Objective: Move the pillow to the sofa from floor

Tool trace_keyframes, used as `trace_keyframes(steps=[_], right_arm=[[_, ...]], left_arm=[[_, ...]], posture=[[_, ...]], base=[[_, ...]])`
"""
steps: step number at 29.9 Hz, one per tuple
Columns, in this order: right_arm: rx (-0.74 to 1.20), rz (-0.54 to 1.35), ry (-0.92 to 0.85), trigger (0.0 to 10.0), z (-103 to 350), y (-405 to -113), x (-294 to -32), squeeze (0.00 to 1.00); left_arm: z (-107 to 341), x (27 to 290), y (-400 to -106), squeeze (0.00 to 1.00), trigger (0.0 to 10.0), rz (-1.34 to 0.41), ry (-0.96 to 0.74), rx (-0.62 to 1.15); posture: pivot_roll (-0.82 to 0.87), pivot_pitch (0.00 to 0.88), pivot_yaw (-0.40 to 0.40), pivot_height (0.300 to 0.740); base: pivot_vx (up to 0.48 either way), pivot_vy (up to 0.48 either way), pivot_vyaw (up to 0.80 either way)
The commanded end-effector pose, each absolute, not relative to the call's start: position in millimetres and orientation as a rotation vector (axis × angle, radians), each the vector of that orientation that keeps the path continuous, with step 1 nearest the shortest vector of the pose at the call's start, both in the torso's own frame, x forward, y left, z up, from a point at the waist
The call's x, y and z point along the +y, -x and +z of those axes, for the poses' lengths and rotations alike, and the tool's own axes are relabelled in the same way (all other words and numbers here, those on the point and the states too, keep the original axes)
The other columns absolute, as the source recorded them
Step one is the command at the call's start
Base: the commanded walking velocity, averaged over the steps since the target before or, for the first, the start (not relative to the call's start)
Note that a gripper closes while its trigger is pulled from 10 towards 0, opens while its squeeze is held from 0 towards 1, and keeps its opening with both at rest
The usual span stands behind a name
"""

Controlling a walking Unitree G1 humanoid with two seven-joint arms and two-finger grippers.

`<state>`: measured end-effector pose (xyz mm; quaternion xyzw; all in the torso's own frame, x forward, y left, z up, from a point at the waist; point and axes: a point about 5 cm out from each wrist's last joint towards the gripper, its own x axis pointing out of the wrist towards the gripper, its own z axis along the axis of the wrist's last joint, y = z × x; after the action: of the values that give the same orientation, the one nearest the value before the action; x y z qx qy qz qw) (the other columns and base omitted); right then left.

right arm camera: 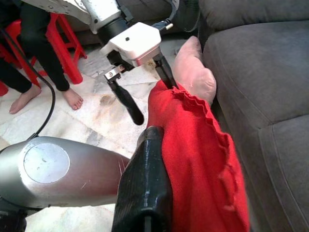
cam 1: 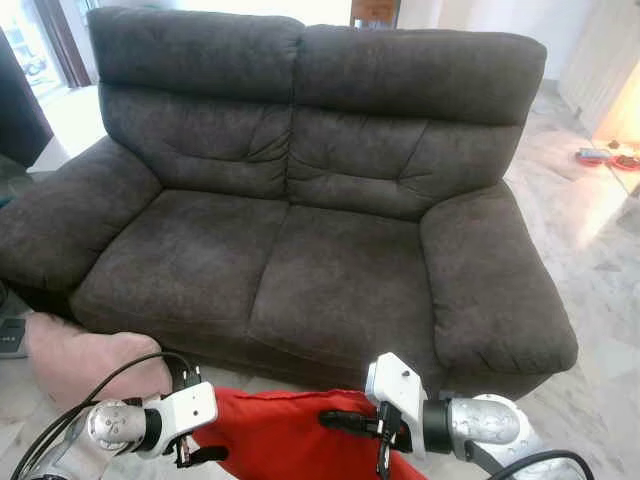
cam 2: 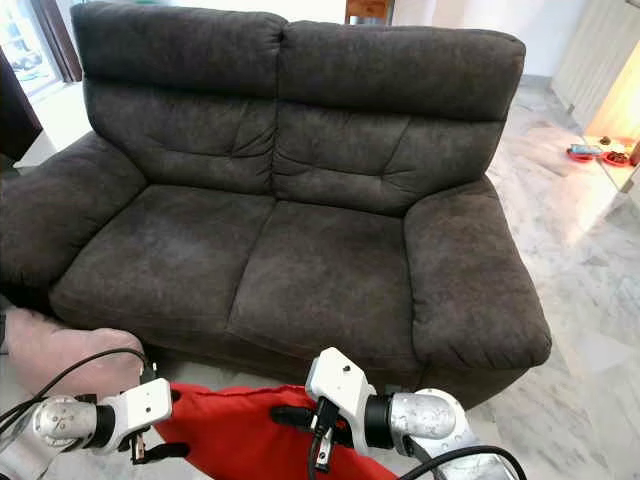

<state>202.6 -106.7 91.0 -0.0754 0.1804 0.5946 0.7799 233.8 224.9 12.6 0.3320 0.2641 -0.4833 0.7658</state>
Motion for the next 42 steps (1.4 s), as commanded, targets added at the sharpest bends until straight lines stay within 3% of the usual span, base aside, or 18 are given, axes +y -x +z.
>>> trace_keyframes(steps=[1, 12, 27, 42], right_arm=[[0.271, 1.340, 0.177, 10.0, 112.6, -203.9, -99.5, 0.00], [0.303, 1.428, 0.218, 10.0, 110.1, -195.5, -101.6, 0.00], [0.284, 1.469, 0.199, 10.0, 116.6, -191.3, -103.5, 0.00], [0.326, 1.466, 0.220, 10.0, 108.7, -191.8, -107.1, 0.00]], left_arm=[[16.0, 223.6, -238.4, 0.00, 10.0, -1.054, -0.740, 0.547], [18.7, 219.7, -240.4, 0.00, 10.0, -1.104, -0.753, 0.496], [-6.7, 242.8, -220.3, 0.00, 10.0, -1.061, -0.810, 0.646], [65.7, 201.4, -256.0, 0.00, 10.0, -1.120, -0.752, 0.256]], posture=[[0.09, 0.000, -0.037, 0.740], [0.09, 0.000, -0.042, 0.740], [0.08, 0.000, -0.050, 0.740], [0.09, 0.000, -0.054, 0.740]], base=[[0.000, 0.000, 0.00], [0.000, 0.000, 0.00], [0.000, 0.000, 0.00], [0.000, 0.000, 0.00]])
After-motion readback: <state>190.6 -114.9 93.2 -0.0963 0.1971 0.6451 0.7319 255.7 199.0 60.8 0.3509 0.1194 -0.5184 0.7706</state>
